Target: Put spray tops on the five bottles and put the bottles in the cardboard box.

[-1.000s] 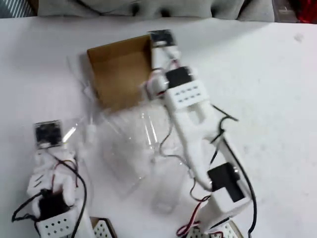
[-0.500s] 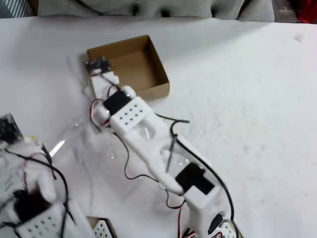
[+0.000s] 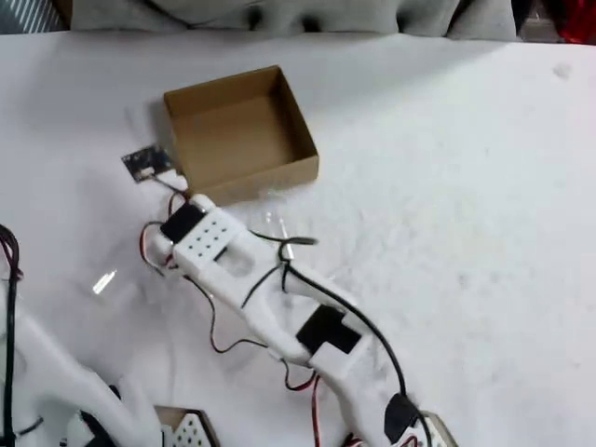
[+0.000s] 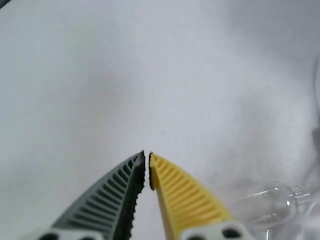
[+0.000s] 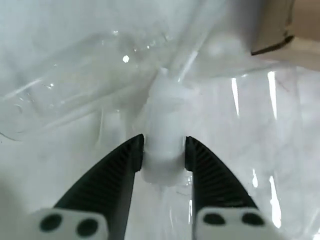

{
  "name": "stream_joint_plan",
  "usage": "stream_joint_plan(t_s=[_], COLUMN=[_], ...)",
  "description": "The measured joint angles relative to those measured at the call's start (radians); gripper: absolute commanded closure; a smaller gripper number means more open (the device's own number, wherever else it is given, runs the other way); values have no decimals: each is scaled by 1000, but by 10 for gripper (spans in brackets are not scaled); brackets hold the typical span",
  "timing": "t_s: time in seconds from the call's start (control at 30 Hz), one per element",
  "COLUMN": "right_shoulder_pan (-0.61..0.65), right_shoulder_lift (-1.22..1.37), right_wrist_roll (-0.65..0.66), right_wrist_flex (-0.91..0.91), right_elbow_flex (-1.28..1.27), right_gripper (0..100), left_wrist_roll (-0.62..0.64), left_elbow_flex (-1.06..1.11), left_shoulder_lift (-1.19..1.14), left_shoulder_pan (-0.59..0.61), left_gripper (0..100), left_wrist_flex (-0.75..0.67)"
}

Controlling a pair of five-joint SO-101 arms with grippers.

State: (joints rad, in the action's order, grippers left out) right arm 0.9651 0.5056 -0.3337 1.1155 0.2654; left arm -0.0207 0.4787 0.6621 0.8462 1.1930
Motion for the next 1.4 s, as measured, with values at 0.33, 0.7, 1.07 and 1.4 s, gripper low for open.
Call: stream_joint_plan(t_s=[0.33, 0.7, 1.07, 1.4], right_shoulder_pan=[-26, -462, -542, -476], right_shoulder_lift=[-77, -336, -253, -55], right_wrist_roll=[63, 255, 331, 299], right_wrist_flex=[110, 279, 273, 350], right_elbow_flex=[0, 0, 9, 157], right_gripper=[811, 911, 807, 720], left_wrist_roll=[2, 2, 2, 3], left_elbow_flex=[44, 241, 454, 539], left_shoulder_lift=[-35, -35, -35, -37], left_shoulder_pan=[-95, -443, -658, -482], left_gripper=[980, 980, 980, 980], left_wrist_flex=[14, 34, -123, -414])
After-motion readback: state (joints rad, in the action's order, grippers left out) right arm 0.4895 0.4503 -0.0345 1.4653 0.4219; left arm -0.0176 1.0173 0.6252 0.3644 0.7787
